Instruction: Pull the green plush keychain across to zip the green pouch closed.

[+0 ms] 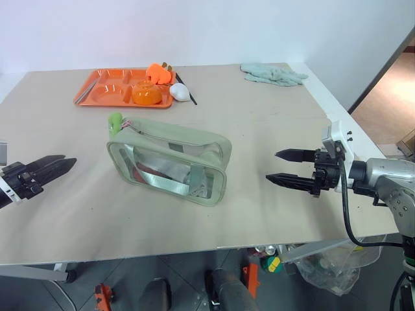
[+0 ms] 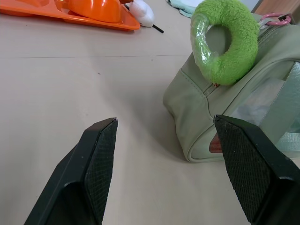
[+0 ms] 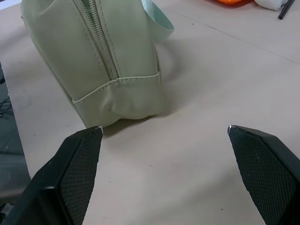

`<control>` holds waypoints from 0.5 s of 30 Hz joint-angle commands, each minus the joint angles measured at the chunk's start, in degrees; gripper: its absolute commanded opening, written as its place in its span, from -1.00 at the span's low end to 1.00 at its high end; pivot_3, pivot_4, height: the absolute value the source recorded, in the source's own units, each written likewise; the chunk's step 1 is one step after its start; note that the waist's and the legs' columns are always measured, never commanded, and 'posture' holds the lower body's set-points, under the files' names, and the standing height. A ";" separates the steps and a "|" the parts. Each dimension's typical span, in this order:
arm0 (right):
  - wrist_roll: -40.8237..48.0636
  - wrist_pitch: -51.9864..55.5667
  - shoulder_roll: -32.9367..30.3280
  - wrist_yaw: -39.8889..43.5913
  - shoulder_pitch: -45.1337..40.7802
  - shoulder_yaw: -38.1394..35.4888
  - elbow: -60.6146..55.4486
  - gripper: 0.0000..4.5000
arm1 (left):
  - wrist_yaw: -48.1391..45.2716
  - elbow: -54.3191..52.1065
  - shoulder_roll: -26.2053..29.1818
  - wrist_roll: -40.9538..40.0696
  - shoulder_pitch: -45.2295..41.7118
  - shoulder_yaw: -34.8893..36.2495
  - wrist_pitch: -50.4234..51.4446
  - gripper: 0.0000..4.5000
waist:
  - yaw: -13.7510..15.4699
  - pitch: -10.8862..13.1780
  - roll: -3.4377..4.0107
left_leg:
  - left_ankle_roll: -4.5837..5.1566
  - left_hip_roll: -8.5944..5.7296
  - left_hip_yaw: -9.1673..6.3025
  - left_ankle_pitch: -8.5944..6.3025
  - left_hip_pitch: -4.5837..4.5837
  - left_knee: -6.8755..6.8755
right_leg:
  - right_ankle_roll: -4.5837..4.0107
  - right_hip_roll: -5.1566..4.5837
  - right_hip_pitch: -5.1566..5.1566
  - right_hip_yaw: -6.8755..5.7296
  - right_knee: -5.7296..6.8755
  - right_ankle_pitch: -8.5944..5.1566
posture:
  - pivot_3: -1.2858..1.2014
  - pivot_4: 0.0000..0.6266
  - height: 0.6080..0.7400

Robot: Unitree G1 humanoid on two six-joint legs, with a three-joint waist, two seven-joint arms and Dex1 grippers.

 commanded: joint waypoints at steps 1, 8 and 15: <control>0.17 -0.56 -0.54 -0.59 -1.67 -0.06 -1.07 0.97 | -0.61 -0.43 0.60 0.75 -0.07 1.04 -0.28 0.51 | 0.00 0.00 0.00 | 0.00 0.00 0.00 0.00 0.00 0.00 | 0.00 0.00 0.00 0.00 0.00 0.00 | 0.03 -0.52 1.00; -1.76 -0.54 -0.07 -2.01 -9.87 3.26 3.92 0.97 | 0.72 -3.35 -1.48 0.91 -0.14 1.82 -1.59 0.51 | 0.02 -0.02 -0.04 | 0.00 0.01 0.11 0.00 0.03 0.04 | 0.04 0.01 0.00 0.09 0.02 0.04 | 0.03 -0.52 1.00; 1.70 2.96 5.59 -6.80 -29.59 3.29 8.10 0.97 | -0.43 -14.91 -1.38 -5.69 -7.83 -0.36 1.58 0.51 | -0.14 0.00 -0.08 | -0.01 0.00 0.23 -0.01 -0.01 0.12 | 0.12 0.01 -0.05 0.24 0.04 0.13 | 0.03 -0.52 1.00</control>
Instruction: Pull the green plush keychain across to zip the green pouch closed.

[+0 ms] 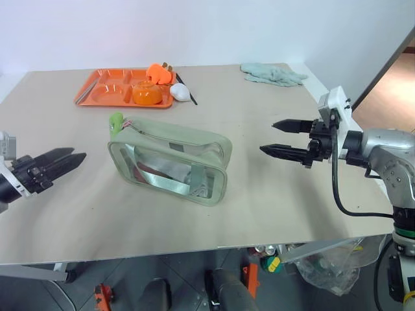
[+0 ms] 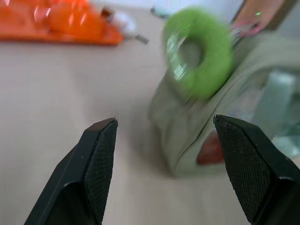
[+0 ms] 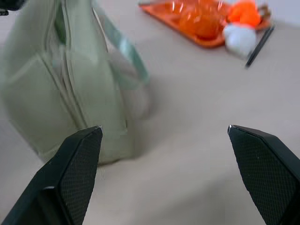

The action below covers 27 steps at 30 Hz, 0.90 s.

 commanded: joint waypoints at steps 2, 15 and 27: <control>6.46 6.15 3.98 -1.93 -16.55 -0.79 -0.14 0.97 | -2.63 -10.57 2.33 -8.24 -7.87 -0.97 4.27 0.51 | -0.05 0.09 -0.03 | -0.04 0.03 0.02 0.05 -0.10 0.08 | 0.03 0.13 -0.11 0.12 0.01 0.20 | 0.03 -0.52 1.00; 9.11 25.43 5.95 -0.15 -28.33 17.88 -6.48 0.97 | -5.17 -23.65 3.48 -14.70 -15.75 -7.06 7.18 0.51 | 0.02 0.01 -0.16 | 0.07 0.13 -0.01 -0.05 -0.07 0.11 | -0.03 0.23 -0.07 0.12 0.04 0.09 | 0.03 -0.52 1.00; -0.70 20.24 7.13 0.96 -28.33 29.30 -8.29 0.97 | -4.69 -25.33 2.08 -16.93 -15.81 -9.46 7.08 0.51 | 0.09 0.01 -0.15 | 0.07 0.13 0.00 -0.05 -0.13 0.20 | -0.03 0.24 -0.11 0.13 0.08 0.09 | 0.03 -0.52 1.00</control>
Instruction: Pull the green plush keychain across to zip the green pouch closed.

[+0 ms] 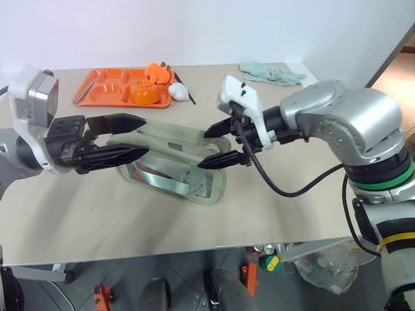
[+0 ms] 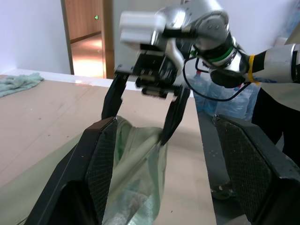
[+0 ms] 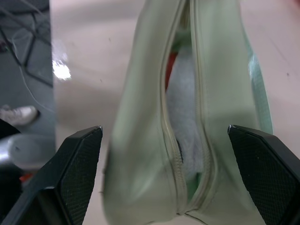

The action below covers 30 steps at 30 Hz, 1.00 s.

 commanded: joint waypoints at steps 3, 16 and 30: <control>1.72 1.06 1.05 2.15 -2.33 -3.99 -0.75 0.97 | 0.22 -0.21 -0.24 -0.53 0.09 0.28 -0.49 0.51 | -0.01 0.00 0.00 | 0.00 0.00 -0.01 0.00 0.01 0.01 | 0.00 0.00 0.00 0.00 0.01 0.00 | 0.03 -0.52 1.00; 4.60 5.47 2.74 4.58 -4.65 -4.32 -1.45 0.97 | 0.66 3.30 -2.68 0.89 0.55 0.17 -2.09 0.51 | -0.02 0.01 0.01 | 0.01 0.04 -0.05 0.00 -0.01 0.19 | -0.01 0.05 0.02 -0.04 0.08 0.03 | 0.03 -0.52 1.00; -2.53 -1.33 7.03 2.97 -0.67 1.09 2.44 0.61 | 1.55 2.50 -3.06 0.73 1.95 0.22 -2.25 0.52 | -0.02 0.00 0.01 | 0.01 0.05 -0.05 -0.01 -0.07 0.35 | 0.04 0.05 0.03 -0.03 0.11 0.07 | 0.03 -0.52 1.00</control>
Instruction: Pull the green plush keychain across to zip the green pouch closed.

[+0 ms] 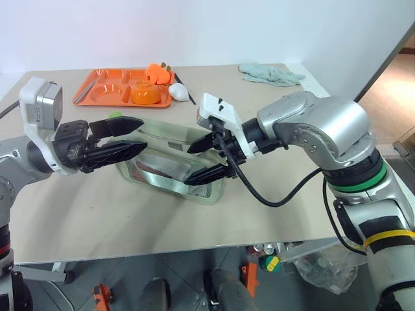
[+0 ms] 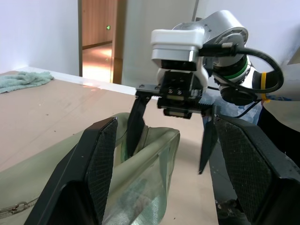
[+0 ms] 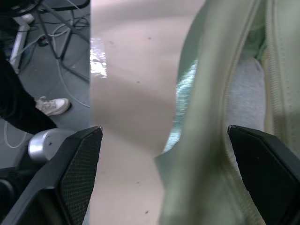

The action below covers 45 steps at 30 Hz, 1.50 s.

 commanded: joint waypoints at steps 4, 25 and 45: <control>-3.12 -5.30 -0.80 1.83 0.30 -0.43 0.13 0.04 | -0.24 -2.22 0.53 -0.51 1.04 0.61 -0.18 0.52 | 0.01 0.00 0.00 | 0.01 0.00 0.00 -0.01 -0.02 0.03 | 0.01 0.00 -0.01 0.00 0.00 0.00 | 0.03 -0.52 1.00; -19.62 -22.35 -6.83 7.66 -1.60 4.05 6.43 -0.97 | -4.65 -2.27 4.20 6.38 0.74 -2.15 -2.91 0.52 | 0.11 0.00 0.00 | 0.01 -0.05 0.02 -0.01 -0.02 0.20 | 0.00 -0.02 0.07 0.05 -0.01 0.01 | 0.03 -0.52 1.00; -25.49 -29.84 -4.08 15.96 -10.08 0.62 13.45 -0.97 | -1.97 -1.93 1.32 3.50 1.76 -0.32 -2.51 0.52 | 0.11 0.02 0.02 | 0.10 -0.03 0.03 -0.09 -0.10 0.18 | 0.02 -0.01 -0.03 0.05 -0.01 0.02 | 0.03 -0.52 1.00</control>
